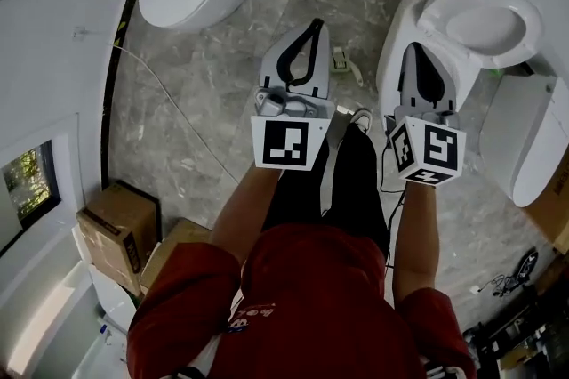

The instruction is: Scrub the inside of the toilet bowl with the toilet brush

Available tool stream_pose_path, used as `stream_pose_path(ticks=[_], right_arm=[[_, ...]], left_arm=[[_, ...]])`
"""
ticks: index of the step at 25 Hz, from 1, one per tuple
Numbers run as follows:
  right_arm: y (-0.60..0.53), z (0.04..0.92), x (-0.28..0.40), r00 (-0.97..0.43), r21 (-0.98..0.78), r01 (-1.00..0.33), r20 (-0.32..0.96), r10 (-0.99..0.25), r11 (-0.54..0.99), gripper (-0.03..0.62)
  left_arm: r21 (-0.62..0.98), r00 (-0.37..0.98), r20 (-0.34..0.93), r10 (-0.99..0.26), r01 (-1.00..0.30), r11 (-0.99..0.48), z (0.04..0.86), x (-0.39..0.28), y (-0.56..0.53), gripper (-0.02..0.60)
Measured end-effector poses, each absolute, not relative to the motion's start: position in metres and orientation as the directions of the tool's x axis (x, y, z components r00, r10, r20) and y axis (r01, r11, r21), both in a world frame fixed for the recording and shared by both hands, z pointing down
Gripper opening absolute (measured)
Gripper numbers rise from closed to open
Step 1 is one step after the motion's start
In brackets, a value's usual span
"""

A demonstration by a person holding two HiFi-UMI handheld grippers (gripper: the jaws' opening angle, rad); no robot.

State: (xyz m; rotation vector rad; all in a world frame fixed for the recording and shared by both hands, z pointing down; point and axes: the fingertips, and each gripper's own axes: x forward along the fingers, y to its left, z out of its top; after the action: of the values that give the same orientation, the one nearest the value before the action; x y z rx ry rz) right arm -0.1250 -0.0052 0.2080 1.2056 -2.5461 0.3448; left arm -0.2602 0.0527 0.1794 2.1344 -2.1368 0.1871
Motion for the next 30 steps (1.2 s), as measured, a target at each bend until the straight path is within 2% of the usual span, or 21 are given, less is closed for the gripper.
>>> stream_pose_path(ticks=[6,10,16,17,18,21,25,30], right_arm=[[-0.017,0.378,-0.123,-0.575,-0.140,-0.784,0.529,-0.624,0.605,-0.002],[-0.002,0.494,-0.119,-0.551,-0.149,-0.765,0.655,-0.517,0.626,-0.002],[0.016,0.621,-0.117,-0.494,-0.168,-0.772,0.767,-0.411,0.613,0.000],[0.022,0.638,-0.119,-0.492,-0.182,-0.769,0.780,-0.386,0.613,0.032],[0.028,0.653,-0.123,-0.493,-0.199,-0.765,0.792,-0.359,0.613,0.118],[0.042,0.691,-0.128,-0.478,-0.222,-0.767,0.824,-0.305,0.602,0.205],[0.056,0.729,-0.125,-0.427,-0.206,-0.767,0.871,-0.243,0.608,0.265],[0.066,0.759,-0.124,-0.378,-0.206,-0.751,0.913,-0.153,0.628,0.265]], left_arm=[[-0.024,-0.018,0.242,-0.970,-1.000,0.013,0.328,-0.255,0.045,0.002],[-0.023,-0.011,0.298,-0.955,-1.000,0.005,0.418,-0.242,0.063,0.002],[0.030,-0.030,0.380,-0.925,-0.999,0.044,0.525,-0.239,0.074,0.002],[0.036,-0.029,0.387,-0.921,-0.998,0.047,0.536,-0.239,0.075,0.002],[0.040,-0.027,0.396,-0.918,-0.998,0.046,0.545,-0.238,0.076,0.002],[0.044,-0.016,0.415,-0.910,-0.998,0.038,0.569,-0.239,0.077,0.002],[0.058,-0.025,0.448,-0.893,-0.997,0.057,0.587,-0.244,0.076,0.002],[0.079,-0.037,0.470,-0.882,-0.993,0.084,0.595,-0.246,0.071,0.002]])
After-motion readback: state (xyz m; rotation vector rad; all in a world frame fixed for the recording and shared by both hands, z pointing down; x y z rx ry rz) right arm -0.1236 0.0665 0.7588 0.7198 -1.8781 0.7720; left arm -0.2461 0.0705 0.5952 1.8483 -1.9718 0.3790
